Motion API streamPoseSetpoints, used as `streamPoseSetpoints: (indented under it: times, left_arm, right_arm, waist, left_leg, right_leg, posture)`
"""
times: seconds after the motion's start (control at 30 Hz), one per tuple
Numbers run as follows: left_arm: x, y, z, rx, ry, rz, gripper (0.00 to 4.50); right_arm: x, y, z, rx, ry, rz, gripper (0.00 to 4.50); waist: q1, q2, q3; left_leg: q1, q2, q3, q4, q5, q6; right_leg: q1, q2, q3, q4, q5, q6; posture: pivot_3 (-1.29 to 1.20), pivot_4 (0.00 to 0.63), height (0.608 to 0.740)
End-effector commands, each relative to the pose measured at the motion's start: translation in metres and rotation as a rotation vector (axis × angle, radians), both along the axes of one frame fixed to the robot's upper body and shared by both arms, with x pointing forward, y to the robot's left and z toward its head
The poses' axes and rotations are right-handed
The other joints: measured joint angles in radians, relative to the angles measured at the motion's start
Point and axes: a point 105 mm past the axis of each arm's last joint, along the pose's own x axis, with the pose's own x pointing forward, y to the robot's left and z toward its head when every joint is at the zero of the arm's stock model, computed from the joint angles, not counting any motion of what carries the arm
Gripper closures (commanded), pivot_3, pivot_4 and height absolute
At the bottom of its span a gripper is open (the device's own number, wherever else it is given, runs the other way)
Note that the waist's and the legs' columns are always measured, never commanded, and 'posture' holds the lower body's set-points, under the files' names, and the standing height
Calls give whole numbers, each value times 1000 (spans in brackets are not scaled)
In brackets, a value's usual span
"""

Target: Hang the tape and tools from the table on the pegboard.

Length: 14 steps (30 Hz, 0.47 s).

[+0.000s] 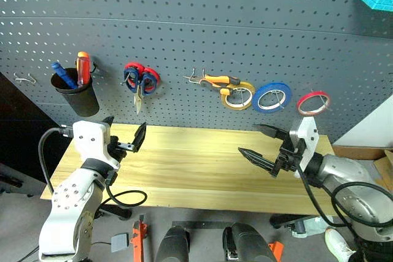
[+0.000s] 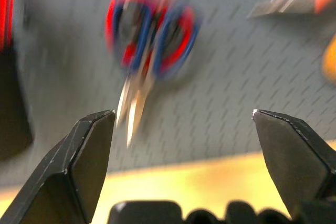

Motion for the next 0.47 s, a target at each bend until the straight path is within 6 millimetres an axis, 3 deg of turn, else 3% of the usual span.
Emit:
streamPoseSetpoints:
  times: [0.03, 0.23, 0.47]
  left_arm:
    - [-3, 28, -25, 83, 112, 196, 27]
    - [-2, 22, -45, 74, 153, 138, 27]
    - [-1, 37, -57, 91, 130, 97, 27]
  right_arm:
    - [10, -28, -12, -10, -30, -162, 0]
    - [5, -51, -46, -80, 0, -249, 0]
    - [-3, -75, -85, -157, 30, -351, 0]
  waist:
    - [-3, -1, -9]
    - [-9, 2, -36]
    - [-30, 2, -68]
  left_leg:
    - [2, 1, 1, -1, 0, 0]
    - [8, 2, 12, -2, 0, 0]
    - [10, 1, 19, -3, 0, 0]
  right_leg:
    - [0, 1, 2, 0, 1, -1]
    - [1, 3, 12, 1, 2, 0]
    - [0, 4, 16, 0, 4, 1]
  posture:
    - [-54, 89, 740]
    - [-69, 61, 740]
    - [-84, 45, 740]
